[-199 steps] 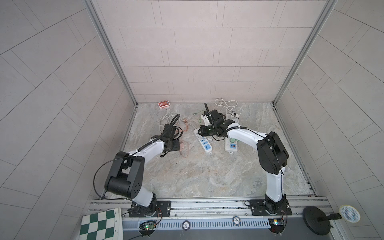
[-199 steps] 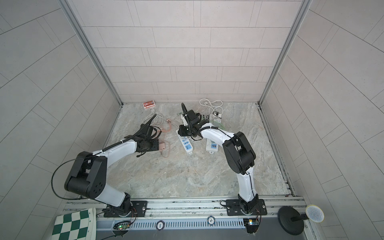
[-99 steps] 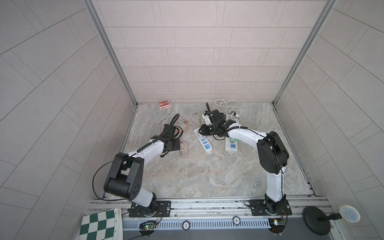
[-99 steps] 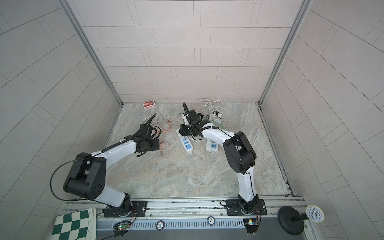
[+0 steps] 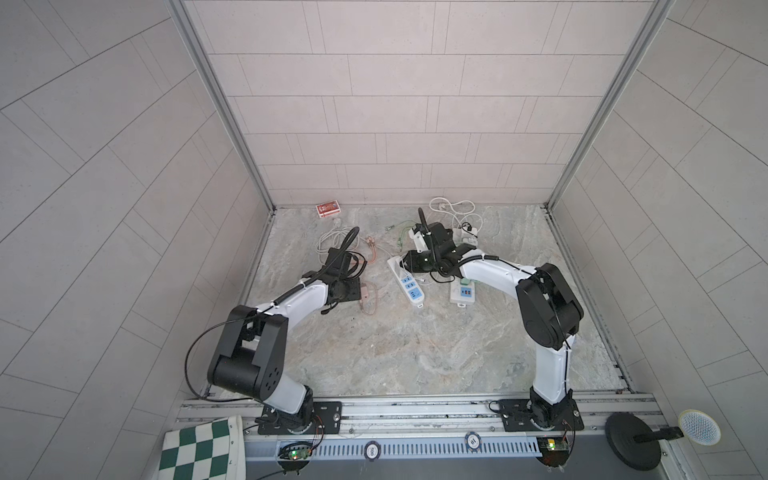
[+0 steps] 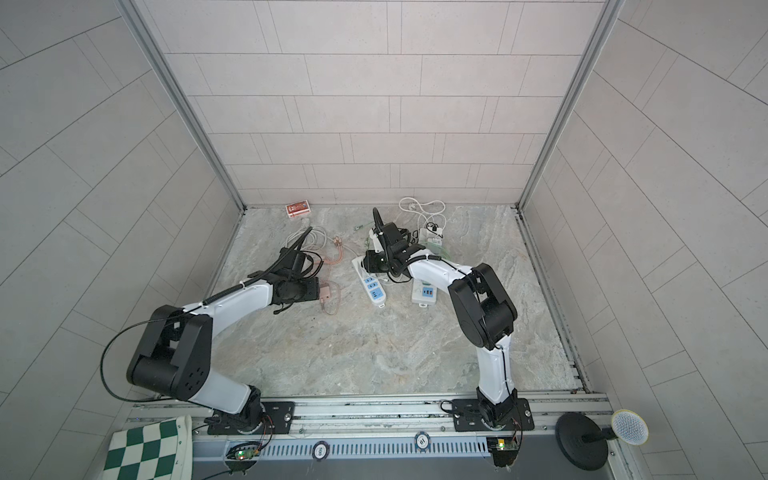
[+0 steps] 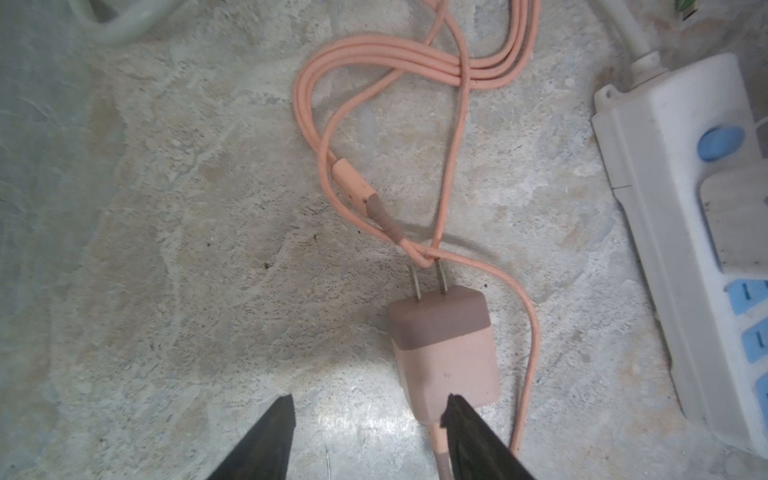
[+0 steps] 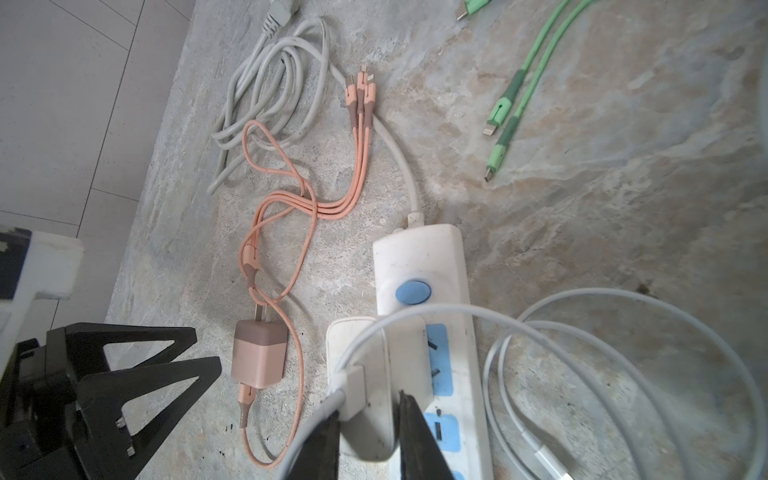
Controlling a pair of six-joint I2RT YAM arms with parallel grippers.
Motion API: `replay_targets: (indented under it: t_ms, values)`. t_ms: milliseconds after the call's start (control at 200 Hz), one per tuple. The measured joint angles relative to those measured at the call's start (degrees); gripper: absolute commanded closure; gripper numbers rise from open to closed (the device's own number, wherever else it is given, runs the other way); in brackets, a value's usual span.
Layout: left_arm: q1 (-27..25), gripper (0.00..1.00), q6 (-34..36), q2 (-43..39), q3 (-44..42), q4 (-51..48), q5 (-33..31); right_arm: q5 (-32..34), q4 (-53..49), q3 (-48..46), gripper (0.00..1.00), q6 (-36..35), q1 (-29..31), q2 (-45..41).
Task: Insert the plug
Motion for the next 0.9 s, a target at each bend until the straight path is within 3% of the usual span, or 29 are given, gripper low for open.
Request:
replay_targets:
  t_ms: [901]
  values:
    - [0.00,0.28,-1.25,2.32,0.04,4.09,3.43,4.11,-5.35,3.85,0.73,-2.25,1.73,1.40]
